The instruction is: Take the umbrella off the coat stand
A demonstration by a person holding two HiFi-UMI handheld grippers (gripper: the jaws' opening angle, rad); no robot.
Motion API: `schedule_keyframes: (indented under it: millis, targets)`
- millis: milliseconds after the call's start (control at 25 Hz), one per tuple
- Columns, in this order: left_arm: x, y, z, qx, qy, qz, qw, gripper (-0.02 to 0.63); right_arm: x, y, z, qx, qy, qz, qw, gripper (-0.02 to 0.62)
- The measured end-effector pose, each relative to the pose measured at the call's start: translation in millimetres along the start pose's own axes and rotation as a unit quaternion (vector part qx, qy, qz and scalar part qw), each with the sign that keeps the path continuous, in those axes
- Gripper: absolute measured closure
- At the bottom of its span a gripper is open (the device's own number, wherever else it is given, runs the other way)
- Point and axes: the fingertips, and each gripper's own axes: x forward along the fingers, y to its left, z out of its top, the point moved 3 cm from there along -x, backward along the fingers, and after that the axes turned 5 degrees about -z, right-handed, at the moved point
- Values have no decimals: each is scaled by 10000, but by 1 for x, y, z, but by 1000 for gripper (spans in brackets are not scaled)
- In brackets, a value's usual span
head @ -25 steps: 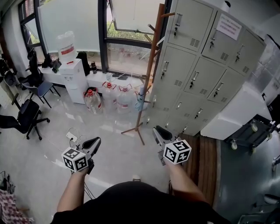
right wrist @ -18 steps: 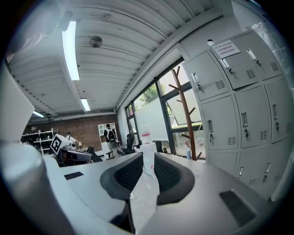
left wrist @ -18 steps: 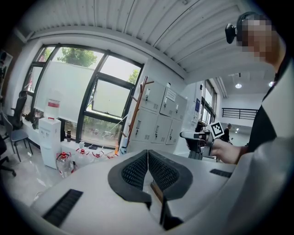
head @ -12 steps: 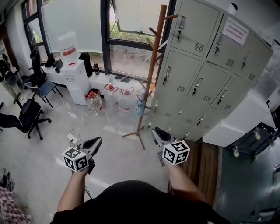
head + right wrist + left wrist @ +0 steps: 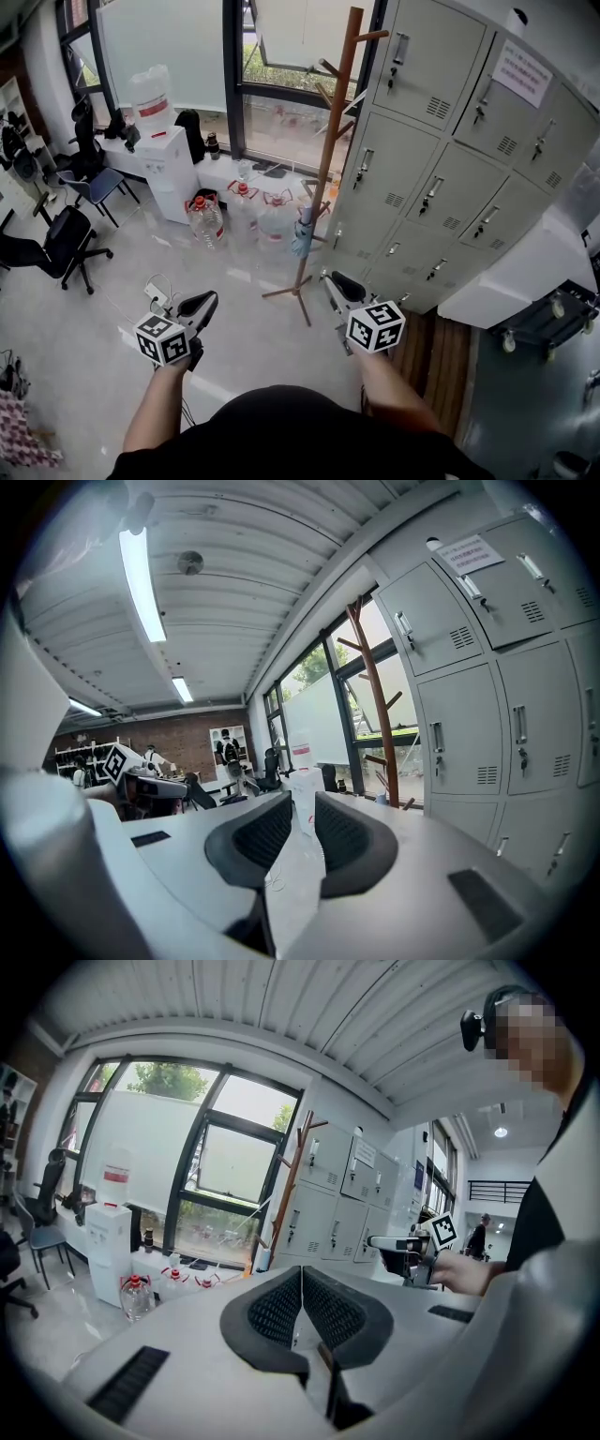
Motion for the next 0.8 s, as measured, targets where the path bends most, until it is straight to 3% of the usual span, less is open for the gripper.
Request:
schedule_keyframes:
  millis: [360,800]
  targets:
    - [46,-11,4,61,62,51,9999,581,14,-35,-9,-60,164,188,9997,505]
    - [50,-14,-2,62,139,126,9998,581,16,-45,-13,-114,187,182,9996,489]
